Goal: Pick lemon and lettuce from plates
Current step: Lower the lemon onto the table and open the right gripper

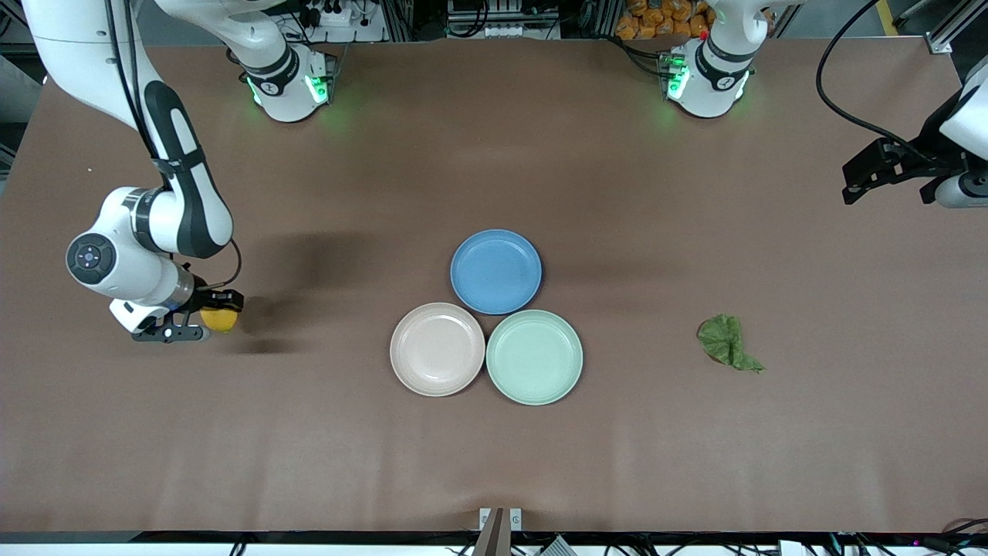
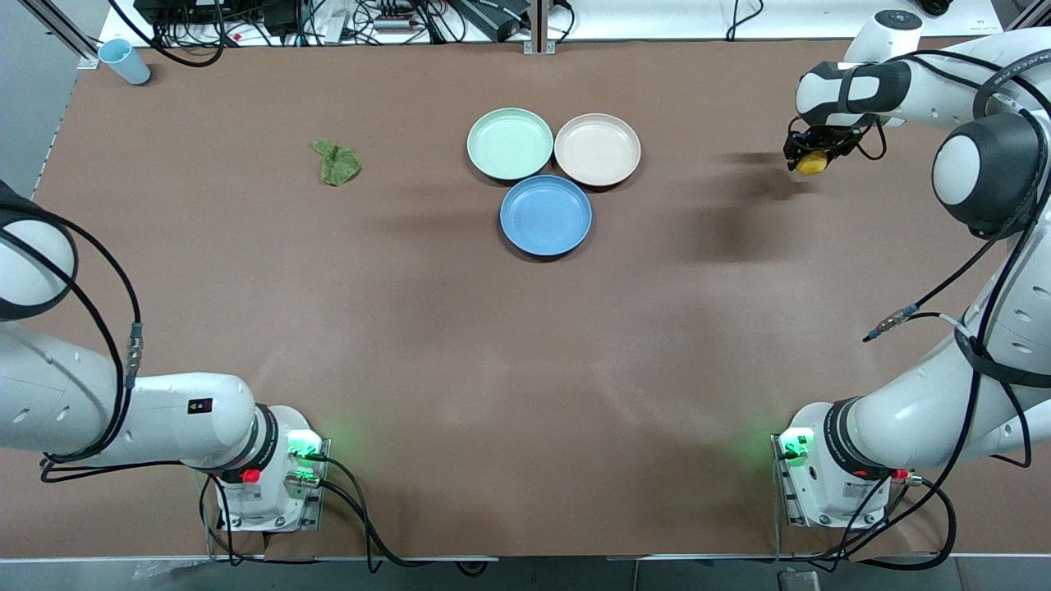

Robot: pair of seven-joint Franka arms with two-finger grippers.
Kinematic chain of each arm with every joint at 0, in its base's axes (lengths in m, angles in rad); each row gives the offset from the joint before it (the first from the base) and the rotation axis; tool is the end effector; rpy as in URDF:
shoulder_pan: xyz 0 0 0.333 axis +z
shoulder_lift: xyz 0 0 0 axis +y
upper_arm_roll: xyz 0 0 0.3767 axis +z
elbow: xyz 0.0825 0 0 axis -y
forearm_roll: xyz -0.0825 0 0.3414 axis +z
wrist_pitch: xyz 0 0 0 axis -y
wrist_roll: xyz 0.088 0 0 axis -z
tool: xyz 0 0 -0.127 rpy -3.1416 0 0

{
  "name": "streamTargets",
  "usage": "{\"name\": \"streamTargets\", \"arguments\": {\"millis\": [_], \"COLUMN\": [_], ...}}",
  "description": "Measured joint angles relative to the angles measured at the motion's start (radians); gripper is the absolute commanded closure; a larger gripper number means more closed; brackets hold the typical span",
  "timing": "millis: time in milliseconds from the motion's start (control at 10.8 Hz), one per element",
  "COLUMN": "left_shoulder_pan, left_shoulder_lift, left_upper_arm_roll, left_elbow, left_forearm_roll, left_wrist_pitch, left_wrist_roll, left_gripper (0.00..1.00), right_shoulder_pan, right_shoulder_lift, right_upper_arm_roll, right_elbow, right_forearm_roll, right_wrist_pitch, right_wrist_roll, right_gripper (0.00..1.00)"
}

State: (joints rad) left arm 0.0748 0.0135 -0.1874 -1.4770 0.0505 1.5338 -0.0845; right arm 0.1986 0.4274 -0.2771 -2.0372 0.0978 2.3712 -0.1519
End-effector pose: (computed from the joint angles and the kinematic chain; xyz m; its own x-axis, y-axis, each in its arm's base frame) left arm 0.5122 -0.0504 0.6954 0.9985 -0.0261 0.0474 -0.0240 -0.9987 -0.0439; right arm 0.5849 -0.0332 0.3010 0.9967 0.0184 -0.0794 0.0215 -0.9990 0.0394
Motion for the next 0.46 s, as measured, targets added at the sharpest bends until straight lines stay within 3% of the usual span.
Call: {"name": "streamTargets", "arguments": {"millis": [462], "left_shoulder_pan": [0.000], "left_shoulder_lift": [0.000], "left_upper_arm_roll": [0.000], "left_elbow": [-0.006], "left_forearm_roll": [0.000], "left_wrist_pitch": [0.001], "left_wrist_roll": [0.000], "left_gripper": [0.00], "right_shoulder_pan": [0.001], "right_shoulder_lift": [0.020], "right_upper_arm_roll": [0.000], "right_elbow": [-0.002], "right_forearm_roll": [0.102], "right_wrist_pitch": [-0.001], "right_wrist_roll": [0.001], "right_gripper": [0.00]}}
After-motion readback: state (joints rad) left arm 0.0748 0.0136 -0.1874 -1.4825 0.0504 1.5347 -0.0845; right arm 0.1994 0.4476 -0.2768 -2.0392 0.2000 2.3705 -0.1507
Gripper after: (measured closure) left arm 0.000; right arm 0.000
